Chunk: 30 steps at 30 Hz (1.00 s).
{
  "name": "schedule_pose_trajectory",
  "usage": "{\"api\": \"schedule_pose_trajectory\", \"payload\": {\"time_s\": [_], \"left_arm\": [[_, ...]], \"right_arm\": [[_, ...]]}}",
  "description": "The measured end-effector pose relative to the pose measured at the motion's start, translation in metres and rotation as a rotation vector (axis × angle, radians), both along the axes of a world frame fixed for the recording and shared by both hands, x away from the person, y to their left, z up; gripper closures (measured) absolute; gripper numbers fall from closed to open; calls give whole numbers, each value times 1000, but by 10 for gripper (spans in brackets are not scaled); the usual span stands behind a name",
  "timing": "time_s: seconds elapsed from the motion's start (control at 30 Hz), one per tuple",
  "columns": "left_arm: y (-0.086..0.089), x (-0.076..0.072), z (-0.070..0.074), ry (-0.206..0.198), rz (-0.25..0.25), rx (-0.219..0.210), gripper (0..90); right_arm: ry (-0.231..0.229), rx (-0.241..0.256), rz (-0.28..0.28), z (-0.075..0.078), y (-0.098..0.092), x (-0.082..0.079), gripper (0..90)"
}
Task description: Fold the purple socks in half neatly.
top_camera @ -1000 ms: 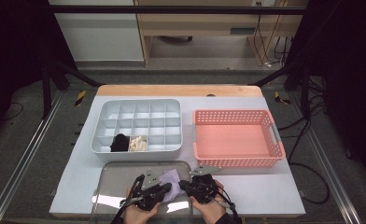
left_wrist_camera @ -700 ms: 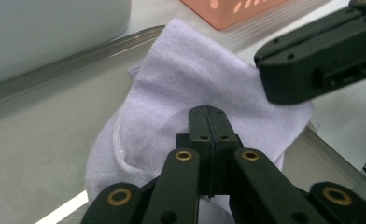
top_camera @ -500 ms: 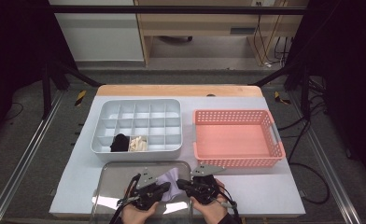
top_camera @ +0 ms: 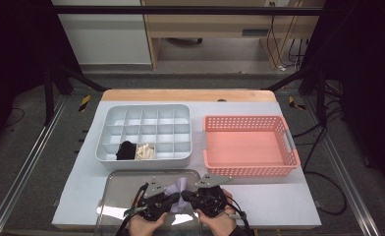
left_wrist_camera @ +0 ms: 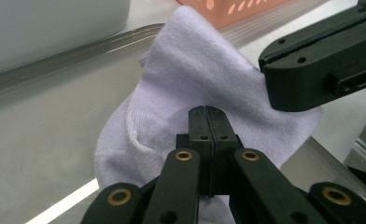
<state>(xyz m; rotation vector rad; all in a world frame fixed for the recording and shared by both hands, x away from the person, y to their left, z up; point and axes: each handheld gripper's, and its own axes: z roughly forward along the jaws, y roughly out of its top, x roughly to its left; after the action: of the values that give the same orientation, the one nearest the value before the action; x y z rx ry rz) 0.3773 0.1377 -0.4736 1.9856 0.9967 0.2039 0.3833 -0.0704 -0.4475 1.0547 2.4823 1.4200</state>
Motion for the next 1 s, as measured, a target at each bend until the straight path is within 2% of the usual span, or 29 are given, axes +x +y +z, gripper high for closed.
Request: {"api": "schedule_pose_trajectory", "payload": {"time_s": [0.1,0.2,0.27,0.33,0.43,0.53,0.63,0.8,0.87,1.0], "left_arm": [[18,-5,14,-39,22,-16,895],[39,-7,21,-61,71,-3,895],[52,-8,19,-53,100,15,894],[61,-9,11,-20,110,32,894],[61,-6,1,29,88,24,895],[55,-5,-3,47,68,18,895],[51,-6,-4,39,60,19,895],[51,-8,-4,38,60,28,895],[51,-8,-4,39,59,29,895],[50,-8,-5,40,54,29,895]], "right_arm": [[0,-6,-2,0,0,0,876],[-2,-17,-3,0,1,-1,876],[0,-21,-2,0,1,-1,875],[-2,-25,1,0,2,-1,875],[-2,-34,9,0,6,-1,875],[-17,-57,21,2,10,-3,874],[-30,-67,47,4,15,-5,874],[-23,-63,89,7,28,-4,872],[-16,-54,114,6,35,-4,872],[-5,-74,146,-1,49,-4,869]]}}
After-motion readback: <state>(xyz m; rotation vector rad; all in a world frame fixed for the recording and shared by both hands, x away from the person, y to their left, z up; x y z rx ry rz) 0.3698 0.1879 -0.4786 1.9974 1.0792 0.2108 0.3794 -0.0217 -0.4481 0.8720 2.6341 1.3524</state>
